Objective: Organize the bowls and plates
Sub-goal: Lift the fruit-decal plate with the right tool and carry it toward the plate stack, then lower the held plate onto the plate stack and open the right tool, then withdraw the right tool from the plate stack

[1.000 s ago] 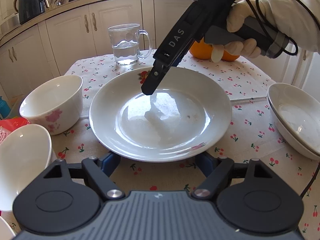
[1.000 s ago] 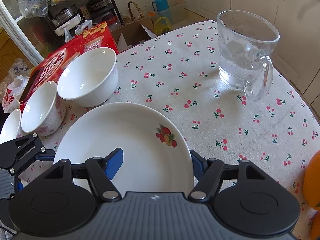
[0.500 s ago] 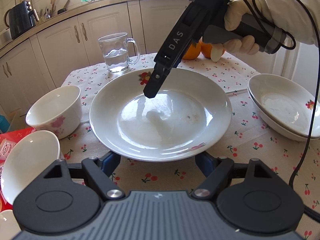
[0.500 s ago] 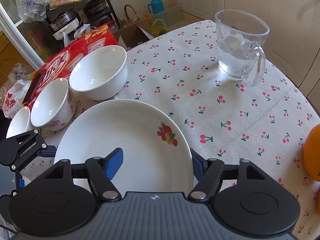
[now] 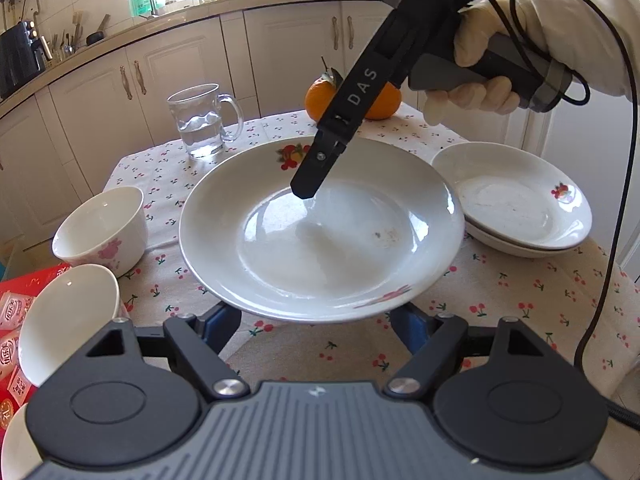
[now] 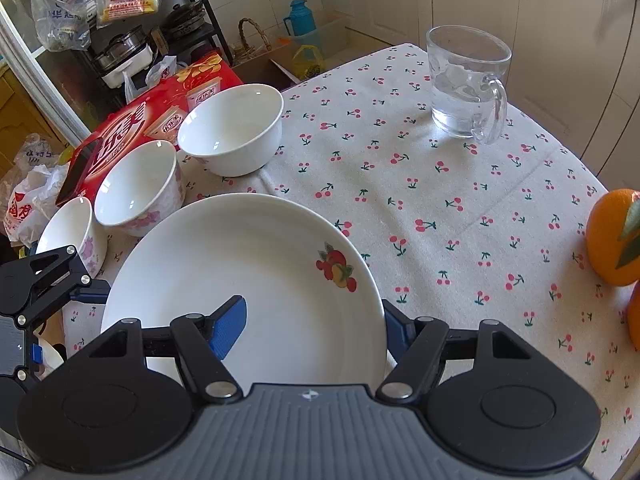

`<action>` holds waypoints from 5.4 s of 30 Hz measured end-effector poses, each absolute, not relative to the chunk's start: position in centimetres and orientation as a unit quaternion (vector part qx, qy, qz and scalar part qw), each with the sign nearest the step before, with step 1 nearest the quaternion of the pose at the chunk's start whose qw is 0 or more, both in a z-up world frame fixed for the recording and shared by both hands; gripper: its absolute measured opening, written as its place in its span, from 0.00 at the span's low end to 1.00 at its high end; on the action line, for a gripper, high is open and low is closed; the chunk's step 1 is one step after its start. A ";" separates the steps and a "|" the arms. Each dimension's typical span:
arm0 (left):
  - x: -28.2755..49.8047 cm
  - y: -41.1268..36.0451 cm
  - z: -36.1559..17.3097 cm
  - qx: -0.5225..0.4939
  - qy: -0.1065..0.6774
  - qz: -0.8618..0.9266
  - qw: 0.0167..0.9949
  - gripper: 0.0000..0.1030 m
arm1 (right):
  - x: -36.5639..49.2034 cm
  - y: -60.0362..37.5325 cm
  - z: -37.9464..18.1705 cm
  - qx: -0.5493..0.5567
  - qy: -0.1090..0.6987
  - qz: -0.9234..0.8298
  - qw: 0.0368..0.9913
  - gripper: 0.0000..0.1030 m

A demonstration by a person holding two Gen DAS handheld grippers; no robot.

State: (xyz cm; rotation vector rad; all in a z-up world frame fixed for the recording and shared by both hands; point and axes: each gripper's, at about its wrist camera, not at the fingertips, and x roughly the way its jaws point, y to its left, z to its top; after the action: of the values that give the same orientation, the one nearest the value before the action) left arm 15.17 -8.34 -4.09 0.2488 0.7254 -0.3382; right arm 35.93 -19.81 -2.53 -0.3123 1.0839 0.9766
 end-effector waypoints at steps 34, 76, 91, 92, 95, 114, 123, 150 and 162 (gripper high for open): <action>13.4 -16.1 -3.6 0.169 0.341 -0.299 0.875 0.79 | 28.3 -33.7 -1.5 -0.068 0.493 0.338 0.799 0.74; 16.8 -20.1 -5.2 0.192 0.343 -0.362 0.845 0.79 | 27.9 -41.3 -4.6 0.007 0.503 0.265 0.823 0.74; 16.7 -20.1 -5.1 0.197 0.339 -0.370 0.842 0.79 | 26.5 -41.8 -3.7 0.000 0.499 0.247 0.831 0.74; 16.7 -20.1 -5.1 0.196 0.339 -0.370 0.842 0.79 | 26.4 -41.9 -3.7 -0.001 0.498 0.246 0.831 0.74; 16.6 -20.0 -5.1 0.195 0.339 -0.369 0.843 0.79 | 26.0 -42.0 -3.5 -0.002 0.498 0.243 0.832 0.74; 16.5 -19.9 -4.7 0.193 0.336 -0.374 0.843 0.79 | 23.8 -42.8 -2.8 0.000 0.490 0.230 0.841 0.74; 16.2 -20.1 -4.7 0.193 0.337 -0.376 0.841 0.80 | 22.6 -43.2 -3.1 0.001 0.492 0.214 0.844 0.75; 10.9 -9.5 -0.2 0.132 0.295 -0.338 0.884 0.95 | 14.3 -31.4 2.3 -0.099 0.419 0.163 0.888 1.00; 6.3 -1.3 0.0 0.126 0.283 -0.278 0.909 0.95 | 11.1 -22.5 1.9 -0.109 0.385 0.174 0.900 1.00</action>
State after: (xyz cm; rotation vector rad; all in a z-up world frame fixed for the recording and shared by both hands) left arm 6.32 -1.32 -0.04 0.2596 0.5834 -0.5742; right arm 11.08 -22.51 1.93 -0.2257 0.7969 0.3610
